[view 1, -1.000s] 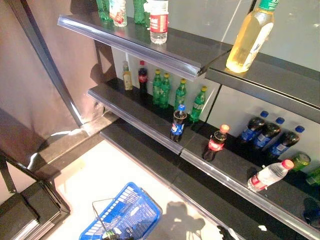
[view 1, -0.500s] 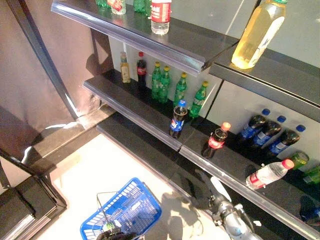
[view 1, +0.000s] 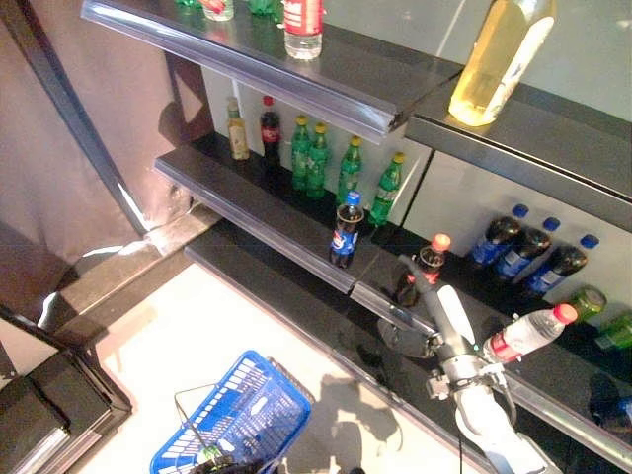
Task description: Pick up the drink and place into the basket.
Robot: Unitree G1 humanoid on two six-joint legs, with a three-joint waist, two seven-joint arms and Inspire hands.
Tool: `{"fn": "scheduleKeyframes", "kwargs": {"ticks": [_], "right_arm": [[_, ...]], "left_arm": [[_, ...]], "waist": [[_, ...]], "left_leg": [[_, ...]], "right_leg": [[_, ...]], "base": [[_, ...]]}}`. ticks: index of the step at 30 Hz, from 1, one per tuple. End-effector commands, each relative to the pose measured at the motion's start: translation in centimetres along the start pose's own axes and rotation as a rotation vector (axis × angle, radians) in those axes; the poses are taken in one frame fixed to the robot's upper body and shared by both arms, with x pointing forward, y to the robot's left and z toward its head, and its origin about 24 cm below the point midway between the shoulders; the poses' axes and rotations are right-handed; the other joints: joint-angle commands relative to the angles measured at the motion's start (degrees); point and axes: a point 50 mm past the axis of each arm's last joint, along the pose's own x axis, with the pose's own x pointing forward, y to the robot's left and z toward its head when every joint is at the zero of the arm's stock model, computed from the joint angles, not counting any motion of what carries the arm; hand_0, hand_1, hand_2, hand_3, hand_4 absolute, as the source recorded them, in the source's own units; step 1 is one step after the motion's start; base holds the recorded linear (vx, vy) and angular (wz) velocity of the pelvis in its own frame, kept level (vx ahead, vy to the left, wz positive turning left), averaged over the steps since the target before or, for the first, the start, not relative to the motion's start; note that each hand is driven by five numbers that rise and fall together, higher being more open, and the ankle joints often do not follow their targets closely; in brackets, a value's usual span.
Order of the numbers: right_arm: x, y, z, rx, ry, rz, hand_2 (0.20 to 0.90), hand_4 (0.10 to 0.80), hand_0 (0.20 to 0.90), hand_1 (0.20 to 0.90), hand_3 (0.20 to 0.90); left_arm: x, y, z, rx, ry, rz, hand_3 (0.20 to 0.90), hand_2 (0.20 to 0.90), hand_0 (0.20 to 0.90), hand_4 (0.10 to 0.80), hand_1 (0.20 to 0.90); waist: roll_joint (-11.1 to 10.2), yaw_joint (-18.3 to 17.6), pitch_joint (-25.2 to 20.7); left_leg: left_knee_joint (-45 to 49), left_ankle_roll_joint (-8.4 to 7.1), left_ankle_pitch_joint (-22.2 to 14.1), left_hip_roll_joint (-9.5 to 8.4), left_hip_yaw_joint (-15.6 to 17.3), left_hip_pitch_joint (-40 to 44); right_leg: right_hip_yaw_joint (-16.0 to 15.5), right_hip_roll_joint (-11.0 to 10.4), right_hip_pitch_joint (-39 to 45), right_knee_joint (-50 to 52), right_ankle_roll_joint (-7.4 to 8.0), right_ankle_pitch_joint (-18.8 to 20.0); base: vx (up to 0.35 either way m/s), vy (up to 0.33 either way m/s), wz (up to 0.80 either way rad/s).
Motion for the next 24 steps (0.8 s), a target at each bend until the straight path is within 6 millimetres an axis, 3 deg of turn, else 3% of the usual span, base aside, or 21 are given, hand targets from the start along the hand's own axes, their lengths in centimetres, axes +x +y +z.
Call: {"fn": "scheduleKeyframes", "kwargs": {"ticks": [1,9,17,24], "right_arm": [[1.3,-3.8,4.6,-0.009,-0.304,-0.181,0.900,0.800,0.900,0.900,0.900],[1.1,-5.4,4.9,0.032,-0.314,-0.349,0.900,0.800,0.900,0.900,0.900],[1.4,-5.4,4.5,0.138,-0.241,-0.382,0.900,0.800,0.900,0.900,0.900],[2.8,-5.1,4.4,0.220,-0.203,-0.461,0.900,0.800,0.900,0.900,0.900]], "left_arm": [[0.1,-1.0,2.1,0.041,-0.138,-0.057,0.200,0.300,0.300,0.100,0.300],[0.0,-1.1,1.5,0.036,-0.133,-0.059,0.200,0.300,0.300,0.100,0.300],[-0.1,-1.2,1.2,0.051,-0.123,-0.058,0.200,0.300,0.300,0.100,0.300],[0.1,-1.9,2.0,0.063,-0.148,-0.081,0.200,0.300,0.300,0.100,0.300]], "waist": [[1.70,0.78,-2.33],[1.91,0.49,-2.40],[2.14,0.71,-2.19],[2.75,1.41,2.36]], "left_leg": [[0.27,-2.36,-5.22,2.52,0.74,2.24],[0.27,-2.58,-5.26,2.85,1.28,2.14],[0.74,-2.37,-5.29,2.68,1.52,2.64],[11.30,-1.91,-6.71,2.01,-0.93,-3.68]], "right_leg": [[-0.91,-3.49,-2.22,1.20,5.59,2.39],[-1.02,-3.71,-2.46,1.17,5.71,2.25],[-1.13,-3.80,-2.79,2.51,5.31,1.43],[-1.47,-3.77,-7.88,11.94,2.72,-1.48]], "base": [[0.006,0.017,-0.12],[0.003,0.003,-0.01],[0.044,0.007,-0.08],[0.006,0.006,0.00]]}}
